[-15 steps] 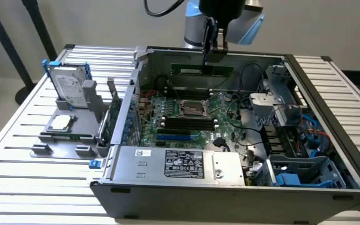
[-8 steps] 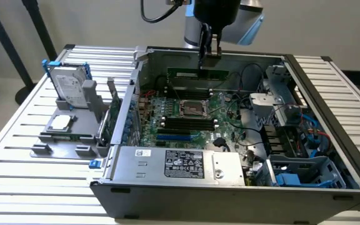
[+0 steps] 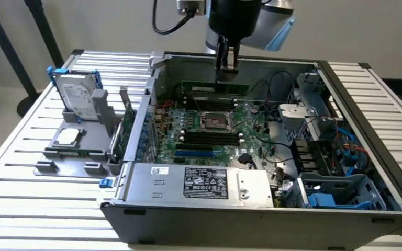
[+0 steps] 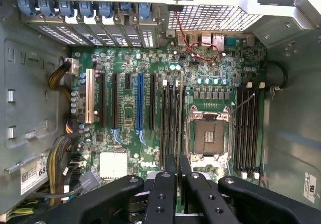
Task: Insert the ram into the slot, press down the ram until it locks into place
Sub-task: 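Insert the ram into the slot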
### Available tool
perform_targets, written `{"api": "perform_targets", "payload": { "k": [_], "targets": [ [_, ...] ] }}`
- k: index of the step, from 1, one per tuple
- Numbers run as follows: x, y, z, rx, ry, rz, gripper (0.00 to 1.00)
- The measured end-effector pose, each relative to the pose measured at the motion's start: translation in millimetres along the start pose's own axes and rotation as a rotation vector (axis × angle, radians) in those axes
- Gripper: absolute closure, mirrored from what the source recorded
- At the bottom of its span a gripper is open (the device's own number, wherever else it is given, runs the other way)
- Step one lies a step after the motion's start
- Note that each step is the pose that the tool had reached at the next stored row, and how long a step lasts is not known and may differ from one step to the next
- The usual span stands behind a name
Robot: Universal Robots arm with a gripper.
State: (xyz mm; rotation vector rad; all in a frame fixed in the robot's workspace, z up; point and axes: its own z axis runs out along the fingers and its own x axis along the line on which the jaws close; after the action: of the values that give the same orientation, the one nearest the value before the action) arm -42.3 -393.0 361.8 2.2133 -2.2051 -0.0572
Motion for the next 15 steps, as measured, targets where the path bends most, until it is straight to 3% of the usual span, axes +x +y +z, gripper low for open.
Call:
{"api": "perform_targets", "payload": {
  "k": [15],
  "targets": [
    [-1.0,-0.8,27.3,0.0,0.0,0.0,0.86]
  ]
}}
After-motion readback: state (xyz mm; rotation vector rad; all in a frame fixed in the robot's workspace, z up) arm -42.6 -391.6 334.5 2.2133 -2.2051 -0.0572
